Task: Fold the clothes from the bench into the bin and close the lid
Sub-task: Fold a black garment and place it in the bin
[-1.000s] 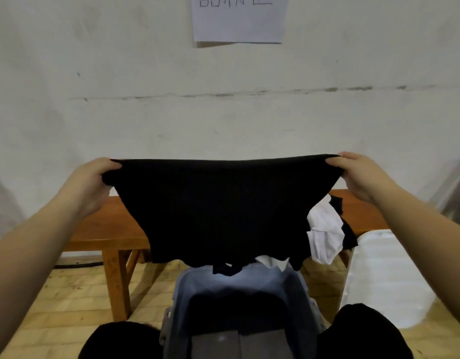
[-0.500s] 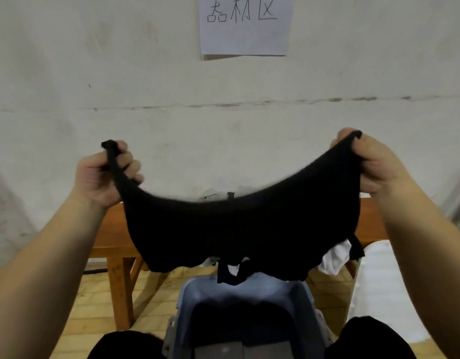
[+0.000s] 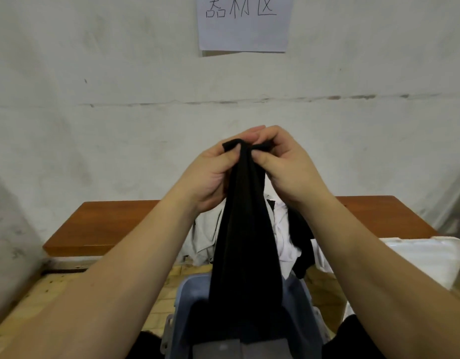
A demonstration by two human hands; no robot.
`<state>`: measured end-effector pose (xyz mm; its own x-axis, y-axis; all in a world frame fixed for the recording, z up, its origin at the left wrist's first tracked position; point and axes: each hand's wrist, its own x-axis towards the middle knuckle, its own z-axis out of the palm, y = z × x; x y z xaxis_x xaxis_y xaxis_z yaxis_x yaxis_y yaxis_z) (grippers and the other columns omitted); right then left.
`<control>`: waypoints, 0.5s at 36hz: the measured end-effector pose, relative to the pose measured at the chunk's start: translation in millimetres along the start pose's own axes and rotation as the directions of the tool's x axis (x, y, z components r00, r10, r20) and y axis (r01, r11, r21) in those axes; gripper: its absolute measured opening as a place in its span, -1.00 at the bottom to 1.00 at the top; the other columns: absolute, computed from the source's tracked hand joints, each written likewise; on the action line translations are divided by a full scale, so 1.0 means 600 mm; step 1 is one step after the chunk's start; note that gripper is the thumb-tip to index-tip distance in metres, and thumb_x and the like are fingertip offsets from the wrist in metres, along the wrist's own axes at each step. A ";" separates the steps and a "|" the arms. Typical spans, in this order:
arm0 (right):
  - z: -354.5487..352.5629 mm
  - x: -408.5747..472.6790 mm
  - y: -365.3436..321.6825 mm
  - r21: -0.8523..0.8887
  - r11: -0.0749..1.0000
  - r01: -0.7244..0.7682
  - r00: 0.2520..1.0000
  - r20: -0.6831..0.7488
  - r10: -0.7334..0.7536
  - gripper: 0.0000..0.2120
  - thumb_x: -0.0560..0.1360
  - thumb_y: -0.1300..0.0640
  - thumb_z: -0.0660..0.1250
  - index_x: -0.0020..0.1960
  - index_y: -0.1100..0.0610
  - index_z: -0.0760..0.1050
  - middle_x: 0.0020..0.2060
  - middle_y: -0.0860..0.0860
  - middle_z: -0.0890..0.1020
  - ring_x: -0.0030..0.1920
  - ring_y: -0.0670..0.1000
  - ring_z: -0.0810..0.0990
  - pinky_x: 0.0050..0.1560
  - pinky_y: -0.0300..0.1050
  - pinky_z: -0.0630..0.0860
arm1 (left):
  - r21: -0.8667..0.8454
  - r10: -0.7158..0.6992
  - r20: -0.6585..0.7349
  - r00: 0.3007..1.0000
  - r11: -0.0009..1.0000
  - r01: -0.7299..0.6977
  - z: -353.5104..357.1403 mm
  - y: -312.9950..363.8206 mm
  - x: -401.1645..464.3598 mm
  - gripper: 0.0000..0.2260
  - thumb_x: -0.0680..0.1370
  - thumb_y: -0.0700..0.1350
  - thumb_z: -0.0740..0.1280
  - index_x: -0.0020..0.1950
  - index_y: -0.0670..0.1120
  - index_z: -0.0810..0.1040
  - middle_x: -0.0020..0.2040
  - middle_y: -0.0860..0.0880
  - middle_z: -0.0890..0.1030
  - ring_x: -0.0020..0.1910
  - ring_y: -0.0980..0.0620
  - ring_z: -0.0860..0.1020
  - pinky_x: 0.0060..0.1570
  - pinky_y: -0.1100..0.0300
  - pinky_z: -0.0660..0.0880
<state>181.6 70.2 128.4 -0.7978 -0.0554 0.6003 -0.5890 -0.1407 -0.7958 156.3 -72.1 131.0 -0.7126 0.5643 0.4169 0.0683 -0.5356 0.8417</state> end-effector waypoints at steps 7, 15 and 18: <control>-0.007 -0.005 0.017 -0.036 0.998 -0.046 0.999 0.013 0.047 -0.74 0.48 0.40 0.28 -0.13 0.04 0.49 -0.03 -0.20 0.67 0.06 -0.16 0.62 0.10 -0.27 0.50 | 0.018 -0.044 -0.060 0.997 0.999 0.045 -0.010 -0.017 0.009 -0.73 0.56 -0.16 0.26 0.24 -0.03 0.56 0.14 0.00 0.66 0.16 0.02 0.62 0.11 0.20 0.56; -0.019 -0.005 0.018 -0.086 0.990 -0.112 0.992 0.053 0.116 -0.71 0.44 0.33 0.29 0.03 -0.01 0.50 0.09 0.01 0.65 0.15 0.01 0.62 0.22 -0.08 0.50 | 0.274 -0.221 -0.186 0.957 0.924 0.266 -0.036 -0.019 0.010 -0.26 0.46 0.14 0.42 0.55 -0.03 0.21 0.42 -0.07 0.47 0.31 0.01 0.53 0.30 0.00 0.45; -0.019 -0.005 0.003 -0.216 0.969 -0.119 0.983 0.109 0.145 -0.54 0.50 0.42 0.30 0.22 -0.08 0.47 -0.10 -0.19 0.67 0.05 -0.14 0.61 0.16 -0.23 0.49 | 0.279 -0.331 -0.145 0.933 0.891 0.359 -0.043 -0.013 0.004 -0.36 0.48 0.20 0.38 0.47 -0.07 0.37 0.38 -0.14 0.51 0.29 -0.11 0.52 0.30 -0.04 0.41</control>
<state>181.5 81.7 124.6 -0.8558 -0.1830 0.4839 -0.5041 0.0841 -0.8596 135.9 -83.0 116.7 -0.7881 0.6125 0.0607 -0.0002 -0.0989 0.9951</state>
